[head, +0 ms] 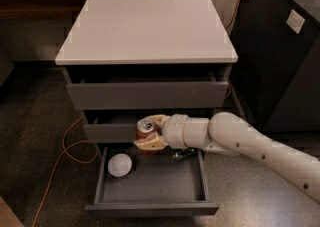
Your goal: Place coke can into bottom drawer
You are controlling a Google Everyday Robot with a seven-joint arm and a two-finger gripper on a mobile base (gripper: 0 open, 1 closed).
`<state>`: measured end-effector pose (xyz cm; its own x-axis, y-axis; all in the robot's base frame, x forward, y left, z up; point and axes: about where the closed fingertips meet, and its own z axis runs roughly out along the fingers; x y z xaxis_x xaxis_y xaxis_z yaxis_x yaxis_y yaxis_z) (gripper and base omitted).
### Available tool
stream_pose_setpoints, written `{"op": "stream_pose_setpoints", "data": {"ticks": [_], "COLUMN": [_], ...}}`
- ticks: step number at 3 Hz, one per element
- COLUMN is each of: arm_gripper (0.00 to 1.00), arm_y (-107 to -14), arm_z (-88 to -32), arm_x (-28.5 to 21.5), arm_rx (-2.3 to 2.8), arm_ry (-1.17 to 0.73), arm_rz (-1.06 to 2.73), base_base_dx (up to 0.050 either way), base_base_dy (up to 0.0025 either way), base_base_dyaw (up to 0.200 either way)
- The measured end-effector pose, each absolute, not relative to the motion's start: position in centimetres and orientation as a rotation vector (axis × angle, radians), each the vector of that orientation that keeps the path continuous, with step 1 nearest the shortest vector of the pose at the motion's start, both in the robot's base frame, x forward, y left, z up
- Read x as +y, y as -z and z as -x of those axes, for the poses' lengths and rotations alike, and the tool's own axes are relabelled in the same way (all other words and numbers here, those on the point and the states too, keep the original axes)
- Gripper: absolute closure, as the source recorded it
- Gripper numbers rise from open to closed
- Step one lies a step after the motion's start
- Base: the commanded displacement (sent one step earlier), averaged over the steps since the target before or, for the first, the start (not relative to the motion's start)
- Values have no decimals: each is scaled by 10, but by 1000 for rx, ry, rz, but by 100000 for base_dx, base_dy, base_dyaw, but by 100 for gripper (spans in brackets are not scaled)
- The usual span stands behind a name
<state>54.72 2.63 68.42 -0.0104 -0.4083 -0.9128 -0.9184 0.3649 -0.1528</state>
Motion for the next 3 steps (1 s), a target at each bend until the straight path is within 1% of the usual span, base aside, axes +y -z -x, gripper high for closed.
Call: {"op": "stream_pose_setpoints", "data": {"ticks": [2,3], "arm_gripper": [100,100], "arm_y": [-620,-612], "arm_z": [-548,-549], "arm_x": [17,20], "arm_rx": [1583,1605], "arm_ry": [-620,-613], "arm_rz": [1180,1189], "base_base_dx": [0,0], "base_base_dy": [0,0], "base_base_dyaw": [0,0]}}
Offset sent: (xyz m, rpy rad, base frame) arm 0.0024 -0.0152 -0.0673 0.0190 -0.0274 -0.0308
